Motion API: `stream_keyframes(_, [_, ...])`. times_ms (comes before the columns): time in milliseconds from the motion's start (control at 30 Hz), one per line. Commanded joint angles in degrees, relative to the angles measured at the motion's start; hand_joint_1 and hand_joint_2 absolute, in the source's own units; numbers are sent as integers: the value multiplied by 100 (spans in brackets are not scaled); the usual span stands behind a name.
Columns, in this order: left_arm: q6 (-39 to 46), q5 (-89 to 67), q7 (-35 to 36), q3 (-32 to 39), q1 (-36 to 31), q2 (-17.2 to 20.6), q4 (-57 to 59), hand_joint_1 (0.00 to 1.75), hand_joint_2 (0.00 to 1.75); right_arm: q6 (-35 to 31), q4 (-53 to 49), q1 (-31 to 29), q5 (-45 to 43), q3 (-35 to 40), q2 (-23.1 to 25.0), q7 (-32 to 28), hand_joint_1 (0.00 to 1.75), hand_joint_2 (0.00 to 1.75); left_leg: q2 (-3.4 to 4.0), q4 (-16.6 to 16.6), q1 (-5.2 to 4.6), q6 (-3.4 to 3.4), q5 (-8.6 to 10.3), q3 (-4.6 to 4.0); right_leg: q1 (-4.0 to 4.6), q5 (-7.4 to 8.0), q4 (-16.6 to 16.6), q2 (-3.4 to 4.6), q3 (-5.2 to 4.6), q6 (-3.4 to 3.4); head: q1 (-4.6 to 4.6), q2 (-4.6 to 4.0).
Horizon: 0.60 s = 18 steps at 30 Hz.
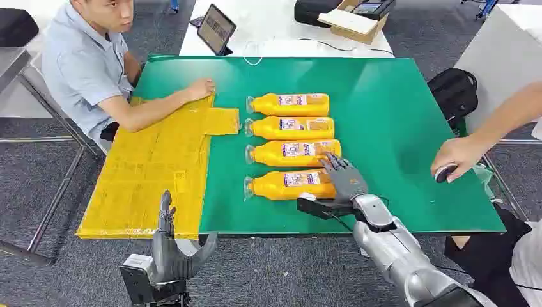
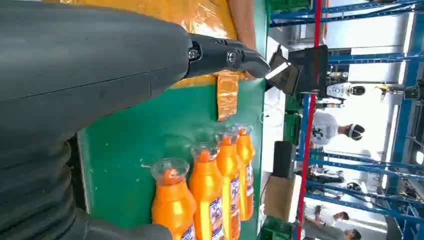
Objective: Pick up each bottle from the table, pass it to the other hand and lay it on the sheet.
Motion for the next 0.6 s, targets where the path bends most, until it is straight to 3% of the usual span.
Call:
stream_keyframes(33, [3,125,94,-189,-139,283,282,0,175,239,1061,-245,-307,-272,322,-326,175,175,6,-5,4,-9,-7,23,4,-6,-4,8,20,-14,0,0])
stream_keyframes(233, [-1,178,94,-212,-129,294,293,0,175,278,1018,-187,-431,-270,416,-418,166,175,5,-6,7,-12,-9,34,7,-8,-6,7,32,-18,0,0])
stream_keyframes(600, [0,182,92,-209,-129,304,292,0,175,292,1018,-89,-479,-278,428,-483,166,175,1,-9,7,-10,-5,44,7,-5,-8,5,39,-16,2,0])
